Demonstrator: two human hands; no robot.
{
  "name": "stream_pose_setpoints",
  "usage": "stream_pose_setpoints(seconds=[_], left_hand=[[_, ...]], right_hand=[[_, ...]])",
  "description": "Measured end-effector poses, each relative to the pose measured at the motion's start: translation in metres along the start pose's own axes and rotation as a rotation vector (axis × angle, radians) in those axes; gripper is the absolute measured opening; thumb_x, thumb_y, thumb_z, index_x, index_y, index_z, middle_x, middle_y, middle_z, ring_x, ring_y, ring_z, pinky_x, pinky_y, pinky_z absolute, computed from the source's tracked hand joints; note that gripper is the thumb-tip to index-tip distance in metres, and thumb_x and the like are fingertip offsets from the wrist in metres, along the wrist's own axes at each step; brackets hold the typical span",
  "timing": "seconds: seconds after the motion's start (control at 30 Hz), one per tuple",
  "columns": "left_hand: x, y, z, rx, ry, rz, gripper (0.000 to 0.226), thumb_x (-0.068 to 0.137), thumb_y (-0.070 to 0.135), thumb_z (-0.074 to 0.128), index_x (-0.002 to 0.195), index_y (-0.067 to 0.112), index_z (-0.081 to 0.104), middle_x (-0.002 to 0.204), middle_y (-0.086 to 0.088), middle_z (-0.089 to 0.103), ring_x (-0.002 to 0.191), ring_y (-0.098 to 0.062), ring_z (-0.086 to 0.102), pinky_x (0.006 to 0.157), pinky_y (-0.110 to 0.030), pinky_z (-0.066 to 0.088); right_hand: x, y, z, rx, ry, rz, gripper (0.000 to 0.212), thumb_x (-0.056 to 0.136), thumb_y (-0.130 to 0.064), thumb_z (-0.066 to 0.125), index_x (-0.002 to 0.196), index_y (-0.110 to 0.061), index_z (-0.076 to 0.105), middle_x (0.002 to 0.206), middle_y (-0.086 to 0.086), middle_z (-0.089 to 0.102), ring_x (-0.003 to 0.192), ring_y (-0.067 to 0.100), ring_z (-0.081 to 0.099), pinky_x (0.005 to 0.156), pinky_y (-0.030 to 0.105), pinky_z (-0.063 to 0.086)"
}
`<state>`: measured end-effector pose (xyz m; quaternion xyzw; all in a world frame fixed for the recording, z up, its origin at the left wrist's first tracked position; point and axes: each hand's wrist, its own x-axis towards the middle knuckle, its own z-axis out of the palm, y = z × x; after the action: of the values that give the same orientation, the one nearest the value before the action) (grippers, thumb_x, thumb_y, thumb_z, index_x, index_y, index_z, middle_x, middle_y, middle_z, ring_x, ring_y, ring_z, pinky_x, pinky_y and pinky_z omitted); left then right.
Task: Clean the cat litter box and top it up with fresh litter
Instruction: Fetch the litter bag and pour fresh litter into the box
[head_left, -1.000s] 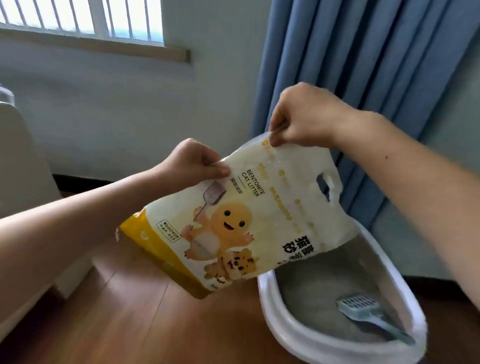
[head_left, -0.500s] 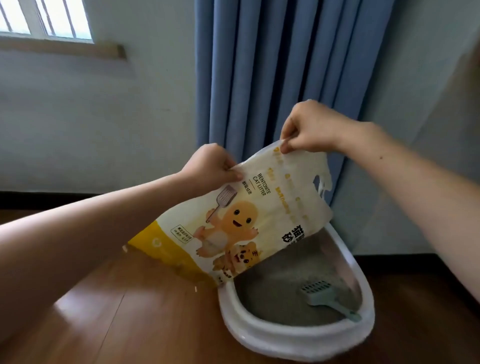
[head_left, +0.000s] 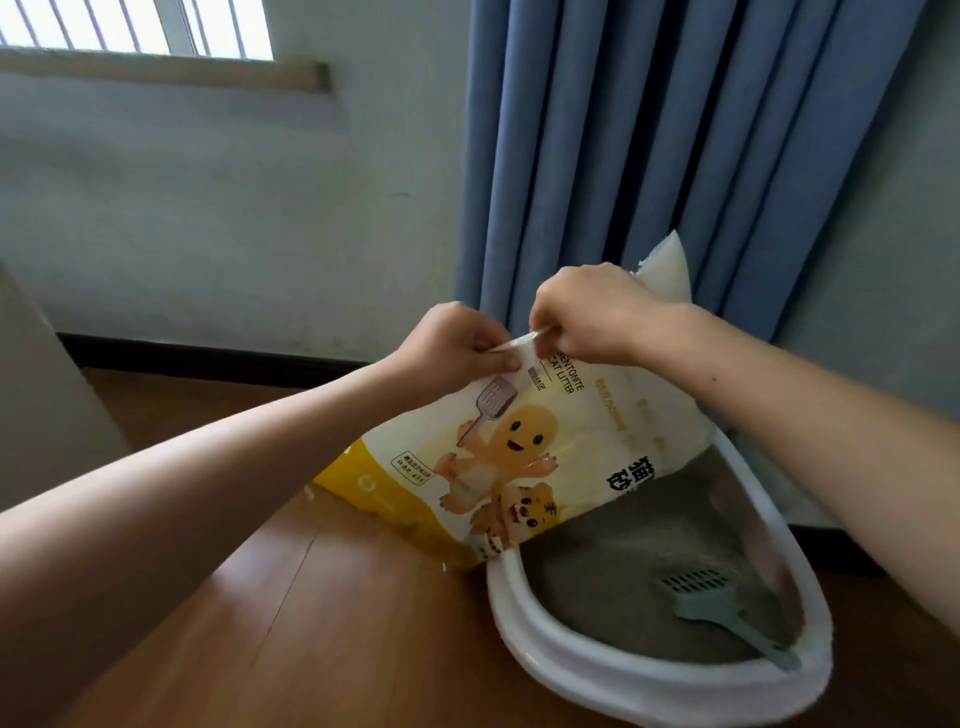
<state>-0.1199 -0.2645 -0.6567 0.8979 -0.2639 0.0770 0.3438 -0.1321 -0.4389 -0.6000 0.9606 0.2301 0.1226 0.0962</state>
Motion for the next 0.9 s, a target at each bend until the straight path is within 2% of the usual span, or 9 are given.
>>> stream_pose_setpoints(seconds=[0.1,0.17,0.23,0.33,0.43,0.5,0.57,0.73,0.9], left_hand=[[-0.015,-0.034,-0.002,0.117,-0.092,-0.087,0.023,0.08,0.036,0.078,0.082,0.013,0.076,0.064,0.004,0.065,0.058,-0.01,0.058,0.053,-0.023,0.044],[-0.028,-0.061,-0.004,0.178,-0.19,-0.177,0.021,0.076,0.038,0.081,0.078,0.018,0.075,0.069,0.003,0.069,0.064,-0.012,0.063,0.056,-0.026,0.047],[-0.04,-0.082,-0.007,0.196,-0.254,-0.251,0.017,0.073,0.036,0.084,0.071,0.026,0.071,0.069,0.006,0.068,0.064,-0.01,0.063,0.058,-0.027,0.048],[-0.054,-0.1,-0.01,0.241,-0.287,-0.316,0.015,0.073,0.028,0.083,0.073,0.02,0.07,0.066,0.008,0.064,0.065,-0.011,0.061,0.059,-0.023,0.046],[-0.056,-0.106,-0.012,0.314,-0.289,-0.272,0.019,0.078,0.021,0.079,0.079,0.002,0.073,0.065,-0.003,0.062,0.068,-0.018,0.059,0.058,-0.027,0.039],[-0.052,-0.104,-0.017,0.321,-0.273,-0.244,0.02,0.079,0.02,0.078,0.08,0.0,0.073,0.071,-0.009,0.065,0.069,-0.022,0.061,0.06,-0.032,0.041],[-0.045,-0.097,-0.026,0.331,-0.267,-0.226,0.016,0.08,0.02,0.077,0.079,0.005,0.073,0.071,-0.006,0.065,0.067,-0.02,0.06,0.057,-0.029,0.041],[-0.021,-0.077,-0.053,0.433,-0.287,-0.159,0.015,0.081,0.023,0.075,0.089,0.01,0.076,0.065,0.008,0.059,0.065,-0.015,0.058,0.06,-0.028,0.047],[-0.004,-0.059,-0.072,0.529,-0.293,-0.137,0.011,0.081,0.022,0.074,0.084,0.012,0.075,0.068,0.004,0.062,0.064,-0.016,0.058,0.063,-0.033,0.051]], right_hand=[[-0.003,0.006,0.005,0.06,-0.013,0.025,0.01,0.083,-0.029,0.066,0.091,-0.026,0.073,0.096,-0.006,0.068,0.09,0.023,0.062,0.065,0.028,0.036],[-0.006,0.012,0.006,0.095,-0.029,0.056,0.012,0.083,-0.031,0.068,0.092,-0.027,0.074,0.097,-0.005,0.069,0.091,0.023,0.062,0.069,0.029,0.041],[-0.01,0.014,0.006,0.121,-0.044,0.078,0.013,0.083,-0.031,0.069,0.093,-0.026,0.075,0.097,-0.004,0.069,0.091,0.023,0.063,0.072,0.03,0.046],[-0.013,0.011,0.003,0.129,-0.051,0.09,0.013,0.083,-0.031,0.069,0.093,-0.025,0.075,0.095,-0.003,0.07,0.09,0.023,0.063,0.075,0.033,0.05],[-0.011,0.012,0.002,0.144,-0.05,0.103,0.013,0.083,-0.033,0.071,0.092,-0.025,0.076,0.088,-0.008,0.068,0.084,0.019,0.062,0.071,0.031,0.047],[-0.01,0.018,0.004,0.174,-0.055,0.129,0.01,0.083,-0.032,0.071,0.089,-0.025,0.076,0.075,-0.016,0.061,0.078,0.014,0.058,0.062,0.025,0.039],[-0.013,0.028,0.007,0.228,-0.05,0.16,0.009,0.083,-0.032,0.072,0.087,-0.026,0.076,0.07,-0.02,0.058,0.074,0.01,0.058,0.057,0.021,0.035],[-0.024,0.044,0.009,0.37,-0.052,0.232,0.005,0.082,-0.026,0.074,0.084,-0.025,0.078,0.071,-0.016,0.068,0.072,0.0,0.062,0.061,0.024,0.047],[-0.027,0.052,0.011,0.509,-0.01,0.291,0.005,0.08,-0.022,0.075,0.084,-0.022,0.079,0.071,-0.01,0.072,0.072,0.004,0.067,0.073,0.032,0.056]])
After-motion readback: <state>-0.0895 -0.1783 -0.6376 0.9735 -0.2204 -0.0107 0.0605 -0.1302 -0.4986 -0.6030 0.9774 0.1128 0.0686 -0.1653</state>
